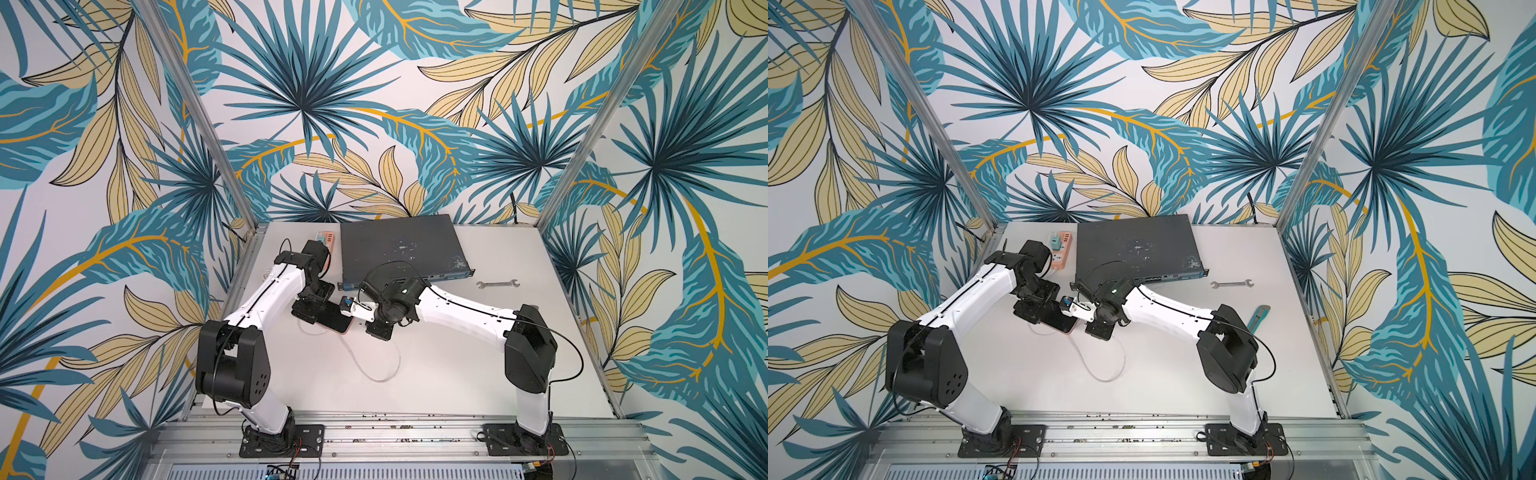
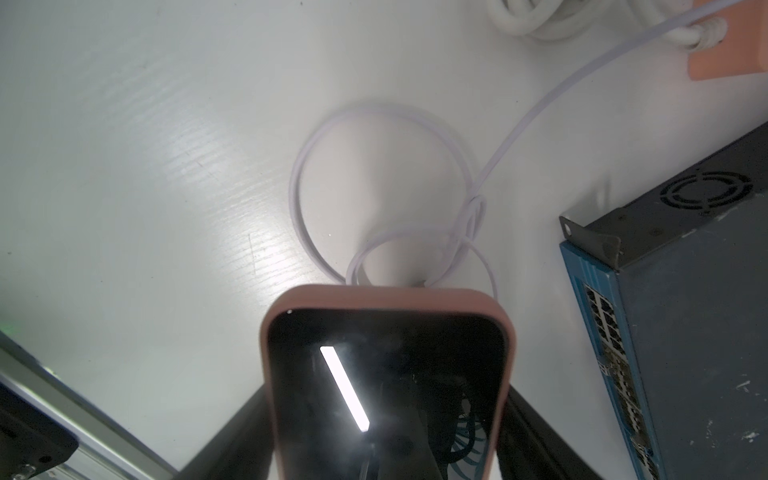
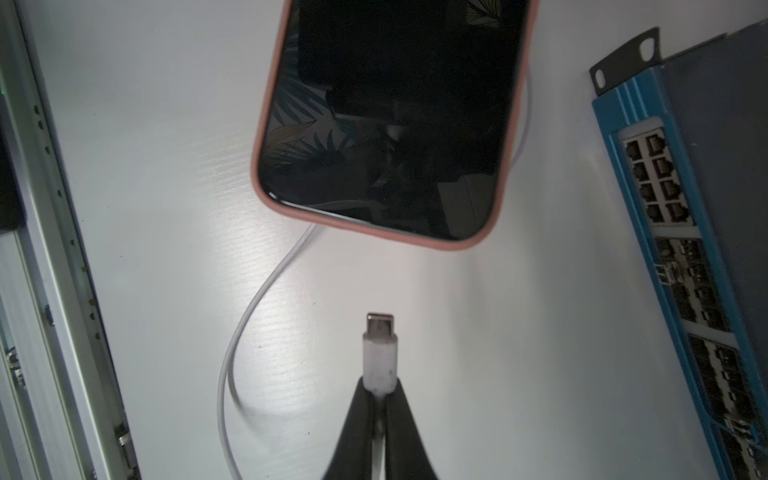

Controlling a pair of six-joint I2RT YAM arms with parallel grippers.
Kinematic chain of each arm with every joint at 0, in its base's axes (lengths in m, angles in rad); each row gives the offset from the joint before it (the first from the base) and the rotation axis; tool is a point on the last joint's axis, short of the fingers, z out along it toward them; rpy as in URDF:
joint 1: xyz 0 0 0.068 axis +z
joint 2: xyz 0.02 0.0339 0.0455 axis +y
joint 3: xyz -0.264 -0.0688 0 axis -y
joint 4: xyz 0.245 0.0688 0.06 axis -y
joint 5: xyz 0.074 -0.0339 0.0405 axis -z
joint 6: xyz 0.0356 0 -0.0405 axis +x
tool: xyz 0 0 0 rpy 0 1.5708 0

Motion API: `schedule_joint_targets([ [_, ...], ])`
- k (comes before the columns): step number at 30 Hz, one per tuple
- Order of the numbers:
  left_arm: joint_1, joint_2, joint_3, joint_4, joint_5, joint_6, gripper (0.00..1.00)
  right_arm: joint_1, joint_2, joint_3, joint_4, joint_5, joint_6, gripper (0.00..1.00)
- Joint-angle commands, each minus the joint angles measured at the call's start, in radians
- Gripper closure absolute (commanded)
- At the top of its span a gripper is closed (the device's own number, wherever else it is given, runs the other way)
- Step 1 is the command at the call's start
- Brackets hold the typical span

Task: Plug the charging cable into the phone
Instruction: Insert the charging cable into the phone.

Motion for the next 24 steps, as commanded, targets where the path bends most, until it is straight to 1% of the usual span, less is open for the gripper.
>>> schedule_joint_targets([
  [1,0.007,-0.039,-0.005,-0.003,0.008,0.001,1.00,0.009,0.024,0.041,-0.033,0.030,-0.010,1.00],
  [8,0.007,-0.032,-0.006,0.000,0.021,-0.004,1.00,0.023,0.057,0.087,-0.043,0.037,-0.004,1.00],
  [24,0.006,-0.013,0.009,0.006,0.036,-0.002,1.00,0.030,0.064,0.086,-0.046,0.020,-0.008,1.00],
])
